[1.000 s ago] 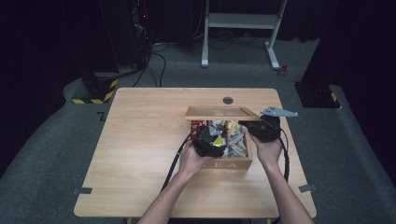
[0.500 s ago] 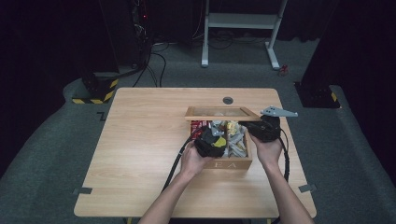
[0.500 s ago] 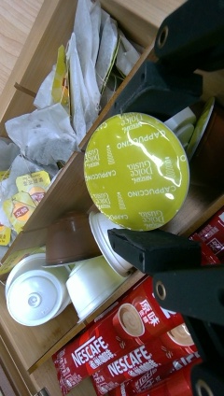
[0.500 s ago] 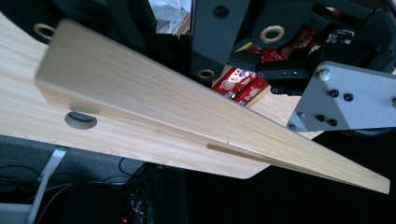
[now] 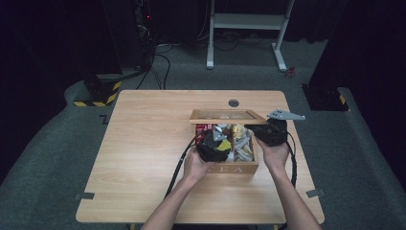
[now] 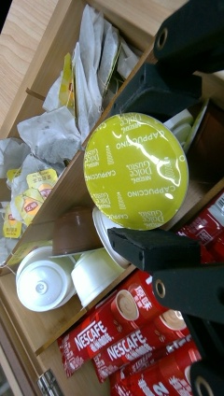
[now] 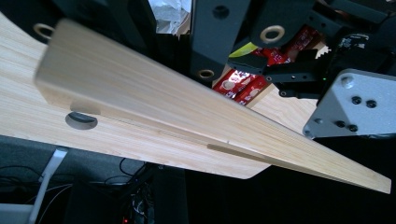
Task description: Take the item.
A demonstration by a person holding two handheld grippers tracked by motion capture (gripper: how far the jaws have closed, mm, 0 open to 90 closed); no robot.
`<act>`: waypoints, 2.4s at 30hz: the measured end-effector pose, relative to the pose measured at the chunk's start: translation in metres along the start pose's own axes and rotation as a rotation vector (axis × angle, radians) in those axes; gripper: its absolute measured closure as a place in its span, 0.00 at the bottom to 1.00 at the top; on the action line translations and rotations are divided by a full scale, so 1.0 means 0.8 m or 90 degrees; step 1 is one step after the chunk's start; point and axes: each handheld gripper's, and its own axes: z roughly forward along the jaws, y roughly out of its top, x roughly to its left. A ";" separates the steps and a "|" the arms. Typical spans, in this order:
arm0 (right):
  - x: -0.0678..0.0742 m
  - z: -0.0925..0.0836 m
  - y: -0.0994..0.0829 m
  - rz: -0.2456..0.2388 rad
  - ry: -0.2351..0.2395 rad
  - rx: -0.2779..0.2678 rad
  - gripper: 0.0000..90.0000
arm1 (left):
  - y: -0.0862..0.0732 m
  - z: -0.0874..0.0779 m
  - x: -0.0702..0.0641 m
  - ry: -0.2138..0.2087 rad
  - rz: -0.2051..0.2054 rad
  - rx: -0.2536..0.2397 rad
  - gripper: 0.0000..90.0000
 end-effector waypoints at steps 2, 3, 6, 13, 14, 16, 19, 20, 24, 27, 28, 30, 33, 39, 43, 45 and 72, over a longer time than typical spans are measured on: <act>0.000 0.000 0.000 0.001 0.000 0.001 0.99 | -0.001 -0.004 0.001 -0.002 -0.001 -0.007 0.45; 0.000 0.000 0.000 0.001 0.000 0.001 0.99 | -0.001 -0.005 0.001 -0.003 -0.004 -0.013 0.45; 0.000 0.000 0.000 0.001 0.000 0.000 0.99 | -0.001 -0.009 0.001 -0.003 -0.004 -0.019 0.45; 0.001 -0.001 0.000 0.003 -0.002 0.002 0.99 | -0.002 -0.024 0.002 -0.007 -0.005 -0.044 0.45; 0.001 -0.001 0.000 0.004 -0.003 0.003 0.99 | -0.002 -0.026 0.002 -0.005 -0.003 -0.047 0.45; 0.001 -0.001 -0.001 0.003 -0.001 0.001 0.99 | -0.004 -0.029 0.001 -0.011 -0.009 -0.053 0.45; 0.001 -0.001 -0.001 0.004 0.000 0.000 0.99 | -0.005 -0.035 0.003 -0.012 -0.014 -0.061 0.45; 0.001 -0.001 0.000 0.005 0.000 0.001 0.99 | -0.005 -0.037 0.004 -0.011 -0.013 -0.063 0.45; 0.002 -0.001 0.000 0.007 -0.001 0.002 0.99 | -0.006 -0.047 0.006 -0.009 -0.016 -0.075 0.45; 0.002 -0.001 0.000 0.007 -0.002 0.003 0.99 | -0.008 -0.053 0.008 -0.006 -0.020 -0.079 0.45; 0.002 -0.001 0.000 0.011 -0.002 0.005 0.99 | -0.010 -0.056 0.009 -0.007 -0.024 -0.079 0.45; 0.003 -0.002 0.000 0.005 -0.004 0.006 0.99 | -0.012 -0.062 0.011 -0.002 -0.024 -0.081 0.45; 0.003 -0.002 0.000 0.003 -0.005 0.006 0.99 | -0.016 -0.071 0.014 0.001 -0.025 -0.085 0.45; 0.002 -0.002 0.000 0.002 -0.004 0.010 0.99 | -0.022 -0.092 0.022 0.005 -0.038 -0.102 0.45; 0.002 -0.002 0.000 0.002 -0.005 0.012 0.99 | -0.026 -0.100 0.027 0.010 -0.039 -0.106 0.45; 0.002 -0.002 0.000 0.002 -0.005 0.012 0.99 | -0.028 -0.105 0.029 0.013 -0.040 -0.108 0.45; 0.005 -0.005 0.000 0.002 -0.009 0.014 0.98 | -0.064 -0.145 0.068 0.060 -0.086 -0.124 0.45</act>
